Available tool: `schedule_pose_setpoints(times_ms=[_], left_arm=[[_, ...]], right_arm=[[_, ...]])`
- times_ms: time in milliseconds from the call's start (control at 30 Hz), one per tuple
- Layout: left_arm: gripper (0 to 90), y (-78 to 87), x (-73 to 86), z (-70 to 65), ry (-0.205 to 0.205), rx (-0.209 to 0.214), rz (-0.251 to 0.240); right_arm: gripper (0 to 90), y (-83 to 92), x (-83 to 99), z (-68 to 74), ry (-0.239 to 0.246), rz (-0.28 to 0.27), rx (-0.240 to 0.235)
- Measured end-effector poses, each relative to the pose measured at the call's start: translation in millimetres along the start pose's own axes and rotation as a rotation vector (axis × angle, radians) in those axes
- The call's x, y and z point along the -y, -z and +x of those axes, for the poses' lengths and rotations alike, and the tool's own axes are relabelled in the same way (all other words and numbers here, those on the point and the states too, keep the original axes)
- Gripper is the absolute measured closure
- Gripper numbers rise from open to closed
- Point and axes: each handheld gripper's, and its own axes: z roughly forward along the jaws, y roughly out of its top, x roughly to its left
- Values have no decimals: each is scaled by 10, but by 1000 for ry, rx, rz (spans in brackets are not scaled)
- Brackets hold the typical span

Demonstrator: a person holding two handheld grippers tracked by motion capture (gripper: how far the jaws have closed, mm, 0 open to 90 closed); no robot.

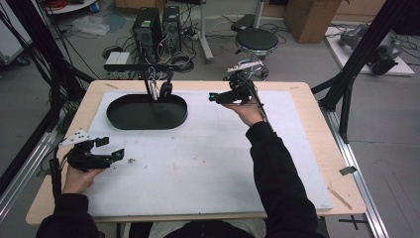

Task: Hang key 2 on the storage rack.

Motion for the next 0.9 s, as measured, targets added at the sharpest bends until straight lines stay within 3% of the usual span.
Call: schedule_pose_setpoints(times_ms=[367,600,900], left_arm=[[97,-7,4,-6,-5,-3,9],[97,6,1,-4,-8,-8,7],[96,1,5,-12,-10,-7,16]], right_arm=[[25,176,275,-24,12,11,-2],[25,234,455,-70,-21,12,-4],[25,344,699,-78,-20,4,15]])
